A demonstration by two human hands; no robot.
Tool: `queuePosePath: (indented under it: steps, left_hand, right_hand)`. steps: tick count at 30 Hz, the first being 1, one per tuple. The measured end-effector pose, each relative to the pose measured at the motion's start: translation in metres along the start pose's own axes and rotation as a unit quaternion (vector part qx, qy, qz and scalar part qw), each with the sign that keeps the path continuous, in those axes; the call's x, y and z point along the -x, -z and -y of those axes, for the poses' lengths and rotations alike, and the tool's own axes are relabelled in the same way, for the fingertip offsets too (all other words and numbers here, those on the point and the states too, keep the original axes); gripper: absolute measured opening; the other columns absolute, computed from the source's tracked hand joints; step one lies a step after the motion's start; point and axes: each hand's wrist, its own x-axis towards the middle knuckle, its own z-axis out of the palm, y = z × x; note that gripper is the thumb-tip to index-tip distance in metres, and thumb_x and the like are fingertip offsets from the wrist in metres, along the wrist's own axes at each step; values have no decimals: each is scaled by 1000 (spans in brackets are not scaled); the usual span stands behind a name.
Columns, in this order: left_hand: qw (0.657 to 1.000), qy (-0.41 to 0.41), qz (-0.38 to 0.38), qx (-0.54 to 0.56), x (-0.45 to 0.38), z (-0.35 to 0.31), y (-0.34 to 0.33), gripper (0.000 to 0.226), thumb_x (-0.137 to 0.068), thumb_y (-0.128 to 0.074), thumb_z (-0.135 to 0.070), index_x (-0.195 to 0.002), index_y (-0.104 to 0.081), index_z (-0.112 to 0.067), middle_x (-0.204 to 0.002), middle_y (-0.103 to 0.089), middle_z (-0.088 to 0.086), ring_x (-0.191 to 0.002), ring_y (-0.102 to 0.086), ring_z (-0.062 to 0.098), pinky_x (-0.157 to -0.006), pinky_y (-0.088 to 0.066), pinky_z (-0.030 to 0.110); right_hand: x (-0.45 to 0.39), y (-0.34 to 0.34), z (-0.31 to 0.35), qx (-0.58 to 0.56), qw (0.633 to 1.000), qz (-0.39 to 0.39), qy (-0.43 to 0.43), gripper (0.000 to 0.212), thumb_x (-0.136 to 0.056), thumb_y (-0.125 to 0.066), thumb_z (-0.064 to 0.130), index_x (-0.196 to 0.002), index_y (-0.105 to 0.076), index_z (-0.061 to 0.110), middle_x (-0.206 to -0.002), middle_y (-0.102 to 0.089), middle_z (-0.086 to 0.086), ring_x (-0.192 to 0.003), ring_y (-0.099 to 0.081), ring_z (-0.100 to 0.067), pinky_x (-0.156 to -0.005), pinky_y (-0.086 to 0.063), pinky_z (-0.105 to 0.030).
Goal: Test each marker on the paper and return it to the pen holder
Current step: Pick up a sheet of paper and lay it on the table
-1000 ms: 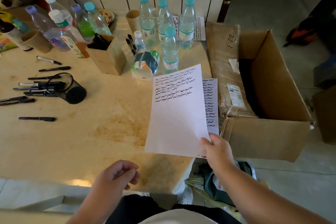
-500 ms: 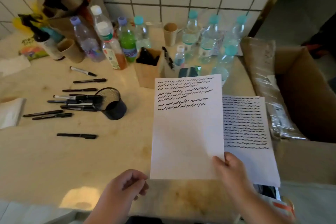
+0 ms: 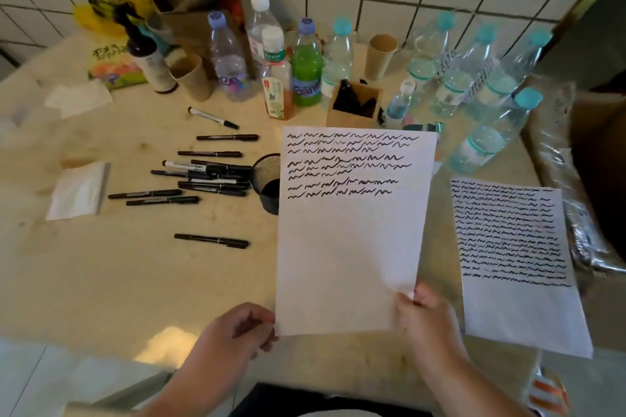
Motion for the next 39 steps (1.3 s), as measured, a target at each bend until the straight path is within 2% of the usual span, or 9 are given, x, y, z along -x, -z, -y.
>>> queuePosePath:
  steps: [6,9,12,19,22,27,32,36,39]
  left_hand:
    - [998,6,-59,33,23,15,14,18,-91,-56,7,-88,-70,-3,-75,-75,12,-68,-66,24,-63,-45,35]
    - [995,14,-86,50,35,21,26,17,-92,-54,8,-89,-69,0,-76,-74,15,-67,-65,22,-62,-45,33]
    - [992,20,-104,62,44,26,45,17,-93,-53,8,-91,-68,0,-76,-74,16,-70,-64,25,-64,-44,35]
    - [991,-1,-125,51,26,30,104,22,-94,-51,6,-92,-70,-4,-78,-75,12,-75,-68,30,-67,-48,38]
    - [992,-8,-116,41,5,31,142,21,-94,-52,3,-93,-71,-6,-79,-75,11,-75,-68,28,-70,-49,40]
    - [997,-10,-73,31,-39,30,226,20,-95,-53,0,-93,-71,-9,-81,-75,9,-78,-69,27,-72,-49,39]
    - [999,-19,-44,-5,-78,32,290,21,-94,-56,-4,-92,-73,-17,-81,-75,5,-78,-69,24,-76,-51,44]
    - [998,-39,1,-44,-97,24,312,12,-92,-64,-31,-91,-74,-25,-80,-73,5,-74,-68,18,-77,-51,37]
    - [995,-58,-5,-84,-113,18,318,23,-87,-66,-47,-84,-68,-25,-67,-62,8,-62,-57,27,-63,-40,32]
  right_hand:
    - [9,-7,3,-9,998,57,40,39,-89,-59,-1,-59,-40,16,-45,-34,10,-47,-30,-12,-46,-22,-25]
    - [14,-19,-4,-15,996,77,52,17,-89,-61,3,-75,-66,12,-51,-60,10,-52,-53,-14,-52,-40,-28]
    - [24,-39,-8,-32,994,95,39,24,-87,-62,7,-94,-75,26,-79,-79,1,-77,-75,-28,-74,-59,-46]
    - [42,-100,7,-32,990,127,56,32,-89,-57,5,-96,-74,31,-82,-77,-10,-77,-71,-37,-68,-52,-40]
    - [48,-141,18,-36,990,125,54,28,-87,-56,3,-93,-72,25,-83,-74,-18,-66,-63,-25,-65,-44,-35]
    - [61,-218,39,-52,994,87,40,20,-82,-57,12,-93,-71,22,-76,-72,-18,-66,-60,-22,-63,-44,-36]
    - [79,-274,56,-62,996,56,19,17,-89,-57,-4,-90,-69,9,-63,-61,-9,-60,-50,-19,-58,-36,-33]
    - [95,-300,65,-83,995,57,-11,29,-89,-56,-6,-93,-74,16,-75,-70,-19,-68,-56,-22,-64,-41,-38]
    - [104,-309,72,-102,992,74,-27,37,-76,-56,-12,-91,-74,16,-84,-74,-25,-70,-60,-25,-65,-43,-41]
